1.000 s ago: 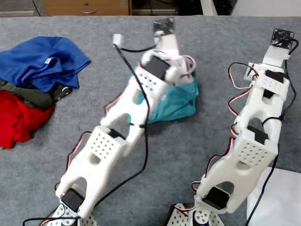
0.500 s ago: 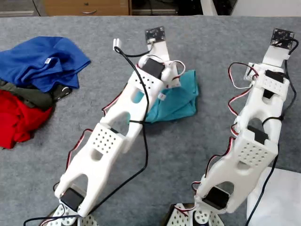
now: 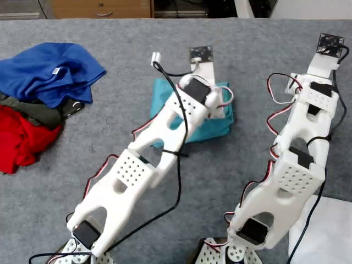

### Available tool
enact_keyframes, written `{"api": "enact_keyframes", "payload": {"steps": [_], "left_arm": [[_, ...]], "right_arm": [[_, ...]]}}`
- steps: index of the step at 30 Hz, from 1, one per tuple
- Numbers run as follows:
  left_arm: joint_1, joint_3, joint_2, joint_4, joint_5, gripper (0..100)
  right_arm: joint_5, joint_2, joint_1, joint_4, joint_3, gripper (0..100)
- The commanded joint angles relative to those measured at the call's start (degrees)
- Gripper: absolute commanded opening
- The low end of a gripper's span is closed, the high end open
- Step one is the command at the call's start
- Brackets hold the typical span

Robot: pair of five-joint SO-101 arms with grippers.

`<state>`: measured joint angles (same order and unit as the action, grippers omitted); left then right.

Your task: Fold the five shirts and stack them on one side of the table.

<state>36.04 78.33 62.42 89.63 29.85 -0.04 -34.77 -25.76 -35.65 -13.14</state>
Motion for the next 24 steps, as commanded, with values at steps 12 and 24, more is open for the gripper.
{"api": "enact_keyframes", "payload": {"steps": [12,24], "left_arm": [[2.7,13.2,-4.8,11.2,0.0,3],[-6.7,9.1,5.7,-1.0,0.3,3]], "right_arm": [[-0.5,0.1,-2.0,1.1,-3.8,0.7],[-0.5,0.1,-1.8,1.1,-3.8,0.8]]}}
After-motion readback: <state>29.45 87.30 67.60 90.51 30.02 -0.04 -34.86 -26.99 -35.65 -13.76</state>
